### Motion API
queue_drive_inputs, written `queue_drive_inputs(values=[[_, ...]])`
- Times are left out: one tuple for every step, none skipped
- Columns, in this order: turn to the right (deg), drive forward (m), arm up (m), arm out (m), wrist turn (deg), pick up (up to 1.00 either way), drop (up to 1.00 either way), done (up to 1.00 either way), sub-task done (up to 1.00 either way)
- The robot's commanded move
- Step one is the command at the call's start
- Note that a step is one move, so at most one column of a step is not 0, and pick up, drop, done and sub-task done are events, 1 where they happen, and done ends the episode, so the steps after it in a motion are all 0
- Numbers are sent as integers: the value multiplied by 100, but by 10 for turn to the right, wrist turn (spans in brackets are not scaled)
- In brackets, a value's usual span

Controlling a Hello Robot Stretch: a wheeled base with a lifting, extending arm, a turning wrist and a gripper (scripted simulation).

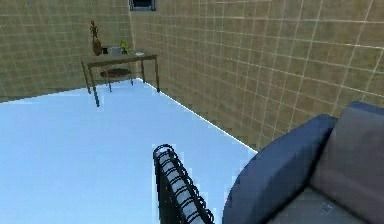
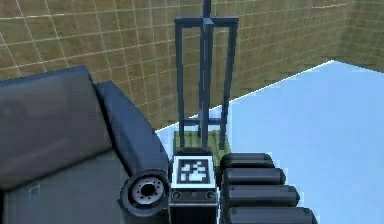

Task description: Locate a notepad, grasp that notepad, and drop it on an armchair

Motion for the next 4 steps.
queue_drive_inputs(values=[[330,0,0,0,0,0,0,0,0],[0,5,0,0,0,0,0,0,0],[450,0,0,0,0,0,0,0,0],[450,0,0,0,0,0,0,0,0]])
